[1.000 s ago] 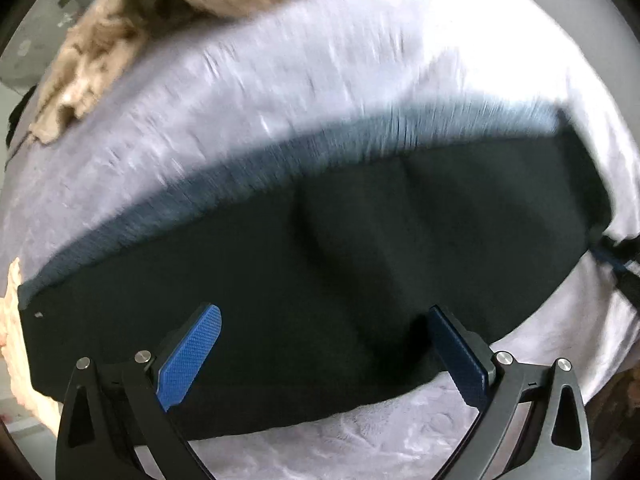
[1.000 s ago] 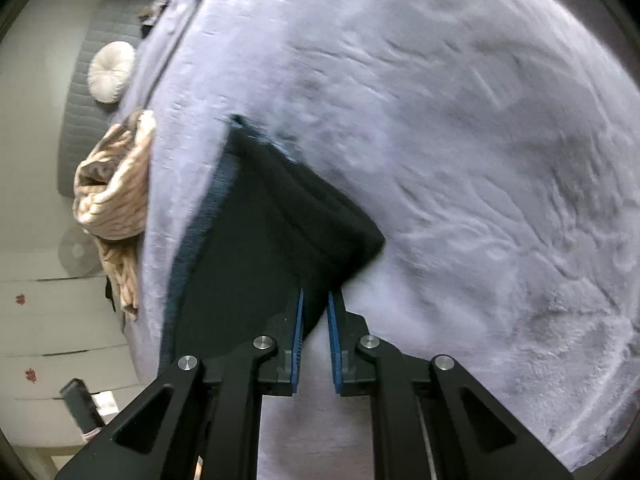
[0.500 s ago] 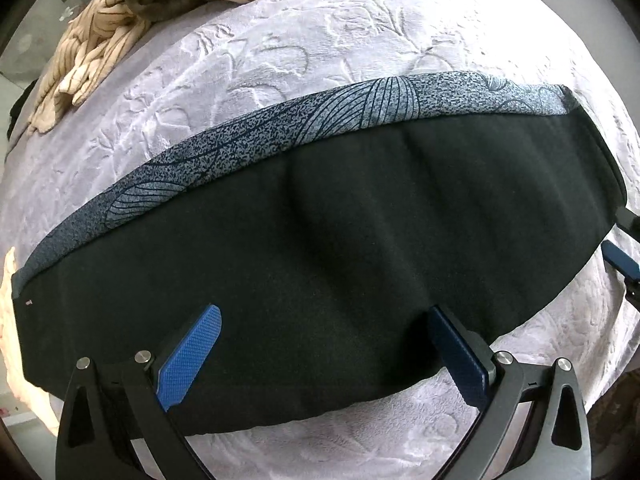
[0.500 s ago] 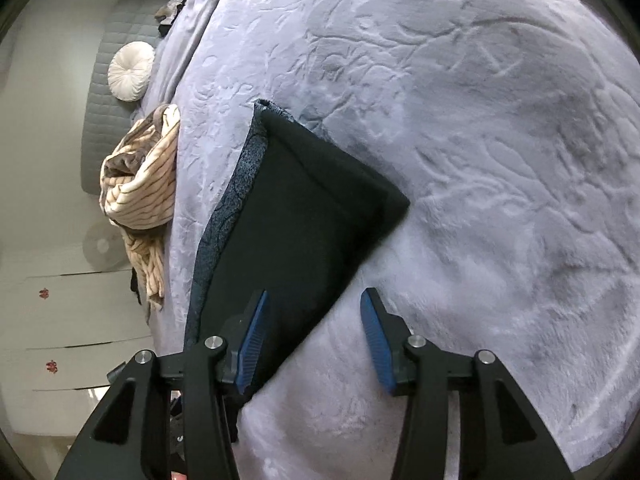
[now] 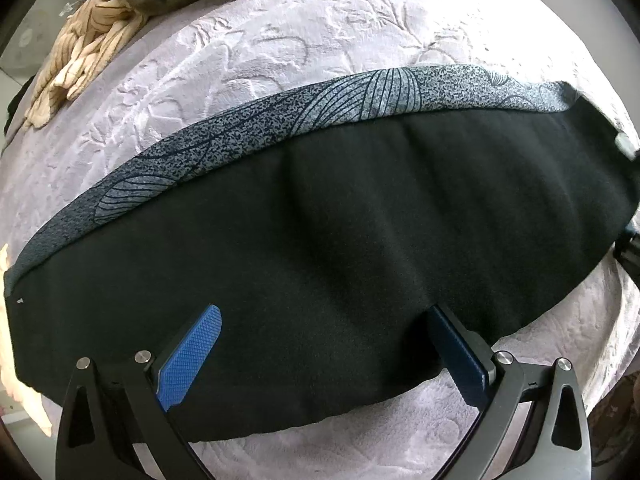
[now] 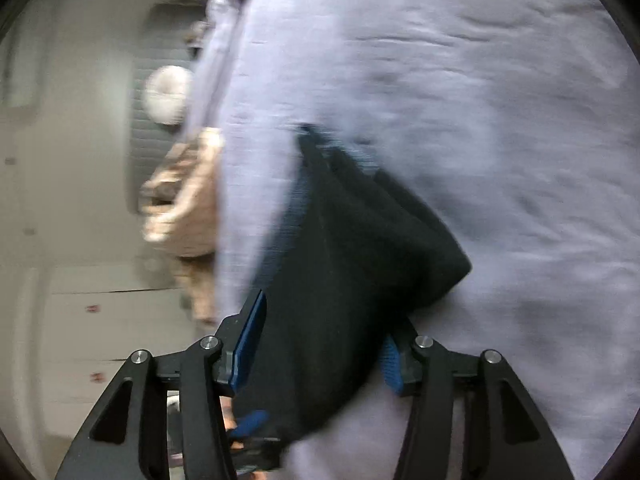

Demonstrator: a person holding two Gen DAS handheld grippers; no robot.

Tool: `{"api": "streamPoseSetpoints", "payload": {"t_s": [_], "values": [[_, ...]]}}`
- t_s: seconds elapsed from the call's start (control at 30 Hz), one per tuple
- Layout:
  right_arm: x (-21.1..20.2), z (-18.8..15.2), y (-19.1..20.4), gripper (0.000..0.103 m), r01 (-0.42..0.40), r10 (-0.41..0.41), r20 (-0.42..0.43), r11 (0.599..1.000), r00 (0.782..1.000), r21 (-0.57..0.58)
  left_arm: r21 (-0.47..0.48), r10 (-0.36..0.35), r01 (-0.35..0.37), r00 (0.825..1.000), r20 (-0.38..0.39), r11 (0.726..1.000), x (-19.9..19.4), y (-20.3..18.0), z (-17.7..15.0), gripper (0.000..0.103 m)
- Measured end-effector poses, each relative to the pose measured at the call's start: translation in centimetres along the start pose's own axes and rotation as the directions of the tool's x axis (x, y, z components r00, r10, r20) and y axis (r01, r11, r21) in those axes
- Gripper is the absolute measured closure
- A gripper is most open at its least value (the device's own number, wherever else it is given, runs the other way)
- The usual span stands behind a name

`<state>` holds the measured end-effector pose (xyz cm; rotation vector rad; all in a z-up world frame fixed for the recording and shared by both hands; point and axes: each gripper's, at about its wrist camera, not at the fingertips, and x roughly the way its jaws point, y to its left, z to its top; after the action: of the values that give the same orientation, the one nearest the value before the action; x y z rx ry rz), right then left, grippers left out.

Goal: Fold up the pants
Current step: 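Grasp the trousers' end with the right tool and lift it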

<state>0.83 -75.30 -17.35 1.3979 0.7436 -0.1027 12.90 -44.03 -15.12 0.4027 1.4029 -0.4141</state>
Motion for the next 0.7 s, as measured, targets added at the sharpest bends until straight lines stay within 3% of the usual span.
{"api": "streamPoseSetpoints", "payload": {"t_s": [0.07,0.13,0.2,0.23,0.27,0.3,0.4,0.47,0.53,0.63,0.7], "values": [[0.6,-0.2,0.4,0.042,-0.012,0.011,-0.011,0.999,1.000,-0.031,-0.002,-0.004,0.004,1.000,-0.007,1.000,0.1,0.0,0.1,0.000],[2.2,-0.2,-0.7,0.042,0.051,-0.051,-0.064,0.999,0.997,-0.005,-0.027,0.019,-0.018,1.000,0.015,0.999,-1.0,0.2,0.5,0.002],[3.2,0.1,-1.3,0.049,0.071,-0.069,-0.073,0.997,0.995,0.018,-0.044,0.029,-0.026,0.996,0.083,0.999,-3.0,0.4,1.2,0.015],[3.3,0.4,-1.3,0.062,0.073,-0.071,-0.078,0.997,0.994,0.026,-0.055,0.029,-0.023,0.994,0.110,0.998,-3.7,0.5,1.6,0.015],[3.4,0.5,-1.3,0.082,0.075,-0.072,-0.082,0.997,0.994,0.034,-0.070,0.029,-0.019,0.990,0.140,0.997,-4.3,0.6,2.0,0.015],[3.3,0.6,-1.2,0.088,0.047,-0.043,-0.083,0.998,0.996,0.040,-0.087,0.033,-0.018,0.985,0.172,0.996,-4.9,0.8,2.6,0.015],[2.3,0.2,0.2,0.089,-0.031,0.031,-0.073,1.000,0.997,-0.003,-0.145,0.044,-0.012,0.974,0.222,0.989,-4.2,1.1,5.1,0.015],[1.9,-0.2,1.0,0.089,-0.052,0.051,-0.069,0.998,0.996,-0.025,-0.169,0.048,-0.017,0.982,0.182,0.985,-1.9,1.0,6.6,0.015],[1.9,-0.4,1.7,0.089,-0.063,0.060,-0.061,0.997,0.996,-0.040,-0.172,0.024,-0.009,0.996,0.088,0.985,2.5,0.7,7.2,0.015],[2.3,-0.7,3.1,0.089,-0.054,0.049,-0.067,0.996,0.997,-0.076,-0.145,0.055,-0.037,0.991,0.123,0.989,3.4,0.0,7.2,0.014],[2.2,-0.9,4.1,0.089,-0.050,0.044,-0.062,0.993,0.997,-0.106,-0.142,0.036,-0.019,0.992,0.119,0.990,3.1,0.3,7.2,0.014]]}}
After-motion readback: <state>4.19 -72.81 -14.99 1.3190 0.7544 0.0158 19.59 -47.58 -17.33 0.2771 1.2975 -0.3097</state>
